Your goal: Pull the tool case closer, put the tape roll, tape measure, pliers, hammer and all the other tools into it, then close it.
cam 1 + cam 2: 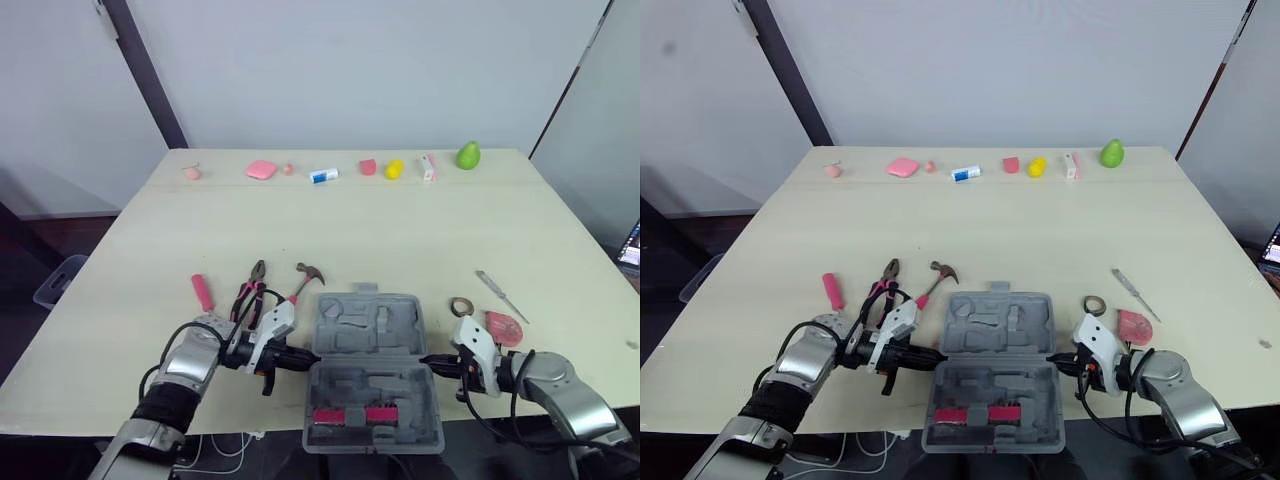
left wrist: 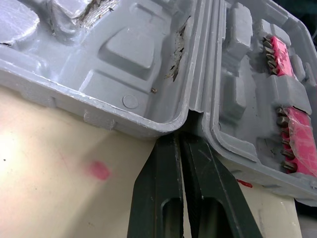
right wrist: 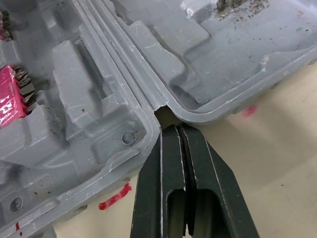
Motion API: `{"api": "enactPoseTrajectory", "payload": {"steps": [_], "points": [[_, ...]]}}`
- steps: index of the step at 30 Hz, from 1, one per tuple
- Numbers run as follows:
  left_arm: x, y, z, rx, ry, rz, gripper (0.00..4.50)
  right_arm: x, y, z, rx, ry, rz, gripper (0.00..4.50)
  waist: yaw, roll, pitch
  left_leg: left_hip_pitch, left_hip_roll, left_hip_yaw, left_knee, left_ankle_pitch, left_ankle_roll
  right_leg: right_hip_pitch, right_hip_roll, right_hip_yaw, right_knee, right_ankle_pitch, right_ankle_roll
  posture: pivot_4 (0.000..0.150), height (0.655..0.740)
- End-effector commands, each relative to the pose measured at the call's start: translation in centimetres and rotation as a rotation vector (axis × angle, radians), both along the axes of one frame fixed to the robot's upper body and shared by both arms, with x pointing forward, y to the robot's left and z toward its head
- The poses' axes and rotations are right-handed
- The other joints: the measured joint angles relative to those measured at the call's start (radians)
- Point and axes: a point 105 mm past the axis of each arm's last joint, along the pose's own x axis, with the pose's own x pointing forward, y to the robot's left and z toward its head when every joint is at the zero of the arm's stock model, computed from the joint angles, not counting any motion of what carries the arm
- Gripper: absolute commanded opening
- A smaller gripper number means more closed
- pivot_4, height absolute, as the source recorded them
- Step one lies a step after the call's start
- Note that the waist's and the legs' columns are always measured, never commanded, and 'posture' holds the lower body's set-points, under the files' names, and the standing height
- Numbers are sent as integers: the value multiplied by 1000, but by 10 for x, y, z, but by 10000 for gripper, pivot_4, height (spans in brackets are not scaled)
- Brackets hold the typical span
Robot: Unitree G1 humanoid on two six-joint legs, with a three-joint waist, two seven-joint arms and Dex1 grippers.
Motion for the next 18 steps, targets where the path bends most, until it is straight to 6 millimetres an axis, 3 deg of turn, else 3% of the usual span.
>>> {"api": "enactPoseTrajectory", "payload": {"steps": [1, 18], "points": [[-7, 0, -6, 17, 16, -9, 1810, -3, 9, 10, 34, -24, 35, 0, 0, 0, 0, 0, 0, 0, 0, 0, 0, 0, 0, 0, 0, 0, 0, 1500, 7400], [-15, -18, -15, -8, 38, -48, 1810, -6, 0, 10, 21, -15, 18, 0, 5, 3, -2, 0, 0, 1, 0, 0, 0, 1, 0, 0, 0, 0, 0, 1500, 7400]]}}
